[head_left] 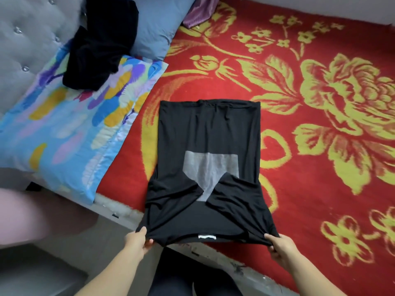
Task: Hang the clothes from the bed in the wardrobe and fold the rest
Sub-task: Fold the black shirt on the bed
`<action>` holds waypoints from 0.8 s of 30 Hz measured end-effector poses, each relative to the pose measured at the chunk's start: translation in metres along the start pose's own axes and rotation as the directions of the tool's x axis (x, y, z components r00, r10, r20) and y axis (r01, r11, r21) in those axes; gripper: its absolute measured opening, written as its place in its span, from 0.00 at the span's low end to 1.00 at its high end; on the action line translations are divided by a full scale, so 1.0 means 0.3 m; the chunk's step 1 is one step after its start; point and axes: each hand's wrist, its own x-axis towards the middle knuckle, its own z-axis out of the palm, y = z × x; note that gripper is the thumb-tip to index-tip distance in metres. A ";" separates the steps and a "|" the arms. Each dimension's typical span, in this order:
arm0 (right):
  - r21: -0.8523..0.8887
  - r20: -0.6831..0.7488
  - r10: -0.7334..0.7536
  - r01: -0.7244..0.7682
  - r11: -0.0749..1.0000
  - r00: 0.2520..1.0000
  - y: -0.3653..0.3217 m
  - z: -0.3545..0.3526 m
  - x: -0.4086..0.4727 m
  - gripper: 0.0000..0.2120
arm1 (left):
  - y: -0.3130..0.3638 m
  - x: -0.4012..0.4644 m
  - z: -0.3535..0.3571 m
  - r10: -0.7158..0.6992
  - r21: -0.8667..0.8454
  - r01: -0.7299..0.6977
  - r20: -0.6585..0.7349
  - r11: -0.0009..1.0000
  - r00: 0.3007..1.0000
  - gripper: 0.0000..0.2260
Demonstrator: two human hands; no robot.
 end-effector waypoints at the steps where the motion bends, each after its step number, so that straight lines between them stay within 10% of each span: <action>1: 0.002 0.002 0.027 -0.027 1.000 1.000 0.021 -0.004 -0.006 0.09 | -0.022 -0.016 -0.010 -0.019 0.000 0.019 -0.005 1.000 1.000 0.12; 10: 0.285 0.099 0.070 -0.096 0.954 0.993 -0.293 0.065 0.016 0.11 | 0.281 -0.079 0.209 0.044 -0.262 -0.010 0.123 0.965 0.991 0.03; 24: 0.786 0.161 -0.039 -0.105 0.609 0.986 -1.285 0.376 0.311 0.15 | 1.104 0.042 0.814 0.223 -0.487 -0.066 0.272 0.871 0.936 0.20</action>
